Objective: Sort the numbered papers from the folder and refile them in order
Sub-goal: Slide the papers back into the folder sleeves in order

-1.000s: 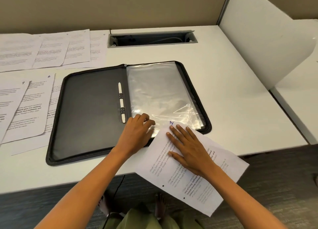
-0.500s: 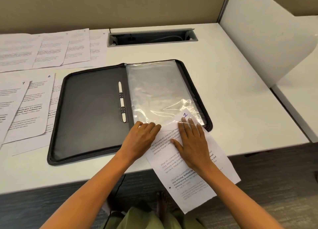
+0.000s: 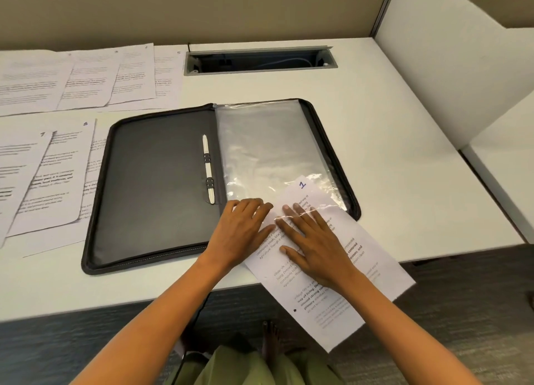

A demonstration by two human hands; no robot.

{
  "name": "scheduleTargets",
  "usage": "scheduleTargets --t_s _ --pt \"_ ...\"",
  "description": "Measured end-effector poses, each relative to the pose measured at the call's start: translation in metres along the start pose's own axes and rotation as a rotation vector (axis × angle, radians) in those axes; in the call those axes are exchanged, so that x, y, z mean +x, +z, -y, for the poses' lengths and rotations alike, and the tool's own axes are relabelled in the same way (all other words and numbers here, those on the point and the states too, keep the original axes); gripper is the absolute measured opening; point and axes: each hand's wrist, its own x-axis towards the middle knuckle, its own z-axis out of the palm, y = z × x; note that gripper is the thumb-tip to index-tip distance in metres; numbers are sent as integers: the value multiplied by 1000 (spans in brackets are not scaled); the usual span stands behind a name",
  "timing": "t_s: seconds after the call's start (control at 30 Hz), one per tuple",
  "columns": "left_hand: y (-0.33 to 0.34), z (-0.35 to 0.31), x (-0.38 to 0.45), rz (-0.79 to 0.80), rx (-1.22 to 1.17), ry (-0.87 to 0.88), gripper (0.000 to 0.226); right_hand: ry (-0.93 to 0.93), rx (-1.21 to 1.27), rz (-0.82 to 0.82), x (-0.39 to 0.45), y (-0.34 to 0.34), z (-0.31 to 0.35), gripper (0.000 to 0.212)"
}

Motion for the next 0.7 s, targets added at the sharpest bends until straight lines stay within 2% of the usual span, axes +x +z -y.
scheduleTargets --t_s 0.17,0.33,0.4,0.53,0.6,0.7 --pt "-3 1 0 3 -16 -75 44 147 -33 38 13 3 13 64" --pt "-7 -1 -2 -65 -22 -35 33 267 15 -32 17 8 24 66" --pt "-5 -1 -4 -96 -12 -7 21 212 81 -86 14 7 26 59" --pt "-3 -1 -7 -85 24 36 27 -96 89 -97 8 6 20 46" --pt "-1 -1 -6 -71 55 60 27 -131 63 -58 9 4 16 49" --pt "-2 -4 -3 -51 78 62 29 -68 13 5 12 1 15 62"
